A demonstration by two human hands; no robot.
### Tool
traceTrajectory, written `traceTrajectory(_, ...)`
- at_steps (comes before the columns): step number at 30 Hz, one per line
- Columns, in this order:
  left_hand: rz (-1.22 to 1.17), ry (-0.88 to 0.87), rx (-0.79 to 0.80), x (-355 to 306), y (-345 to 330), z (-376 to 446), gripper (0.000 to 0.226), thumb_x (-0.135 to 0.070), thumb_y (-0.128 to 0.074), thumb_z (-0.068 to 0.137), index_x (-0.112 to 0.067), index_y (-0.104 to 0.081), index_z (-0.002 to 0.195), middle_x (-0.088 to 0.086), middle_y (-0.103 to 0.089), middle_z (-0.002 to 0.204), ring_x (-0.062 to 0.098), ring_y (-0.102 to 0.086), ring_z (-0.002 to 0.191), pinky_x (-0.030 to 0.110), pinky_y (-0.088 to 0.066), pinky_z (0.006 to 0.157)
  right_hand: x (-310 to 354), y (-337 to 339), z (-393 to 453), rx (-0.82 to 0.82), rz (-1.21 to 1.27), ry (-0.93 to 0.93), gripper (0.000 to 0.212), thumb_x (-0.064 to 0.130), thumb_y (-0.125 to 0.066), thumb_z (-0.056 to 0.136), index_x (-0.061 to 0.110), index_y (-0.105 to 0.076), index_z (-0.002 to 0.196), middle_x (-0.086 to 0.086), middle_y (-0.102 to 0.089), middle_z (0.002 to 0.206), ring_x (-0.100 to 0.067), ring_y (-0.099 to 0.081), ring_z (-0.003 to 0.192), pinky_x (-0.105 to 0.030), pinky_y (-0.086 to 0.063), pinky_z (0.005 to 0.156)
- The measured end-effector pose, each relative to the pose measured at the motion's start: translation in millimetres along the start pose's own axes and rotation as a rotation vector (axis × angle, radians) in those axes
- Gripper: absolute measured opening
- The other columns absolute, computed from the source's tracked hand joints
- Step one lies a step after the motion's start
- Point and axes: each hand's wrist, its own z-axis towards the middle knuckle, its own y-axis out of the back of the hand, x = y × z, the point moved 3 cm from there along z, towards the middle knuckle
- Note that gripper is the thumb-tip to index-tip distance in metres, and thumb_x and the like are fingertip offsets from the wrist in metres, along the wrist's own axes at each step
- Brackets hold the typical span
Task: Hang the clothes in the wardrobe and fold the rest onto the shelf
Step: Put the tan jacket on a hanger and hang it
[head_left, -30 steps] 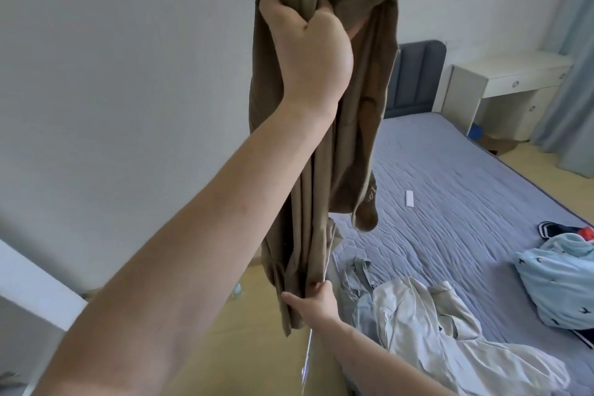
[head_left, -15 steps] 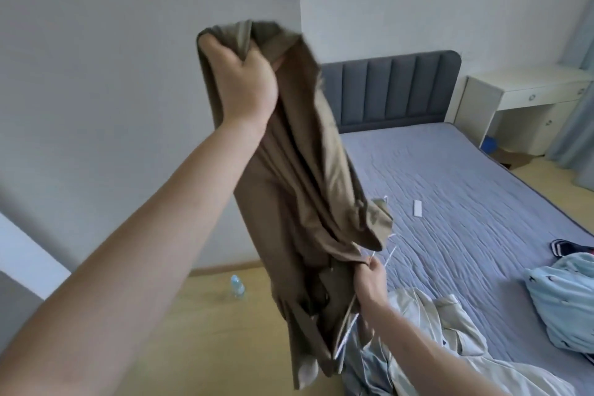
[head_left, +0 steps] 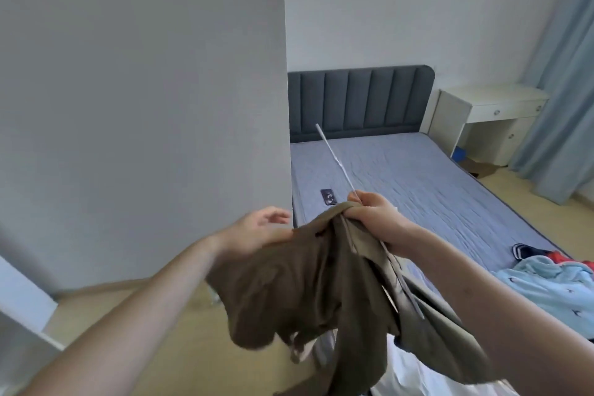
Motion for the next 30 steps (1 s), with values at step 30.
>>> traceTrajectory(30, -0.574, -0.087, -0.178, -44, -49, -28, 0.033, -0.010, -0.049, 0.099, -0.015, -0.077, 0.082, 0.012, -0.072, 0.089, 0.022, -0.068, 0.084, 0.028, -0.053, 0.077, -62, 58, -26, 0.028, -0.520, -0.132, 0.025, 0.007, -0.072, 0.083, 0.009, -0.047, 0.080, -0.006, -0.052, 0.073, -0.017, -0.044, 0.072, -0.036, -0.036, 0.069)
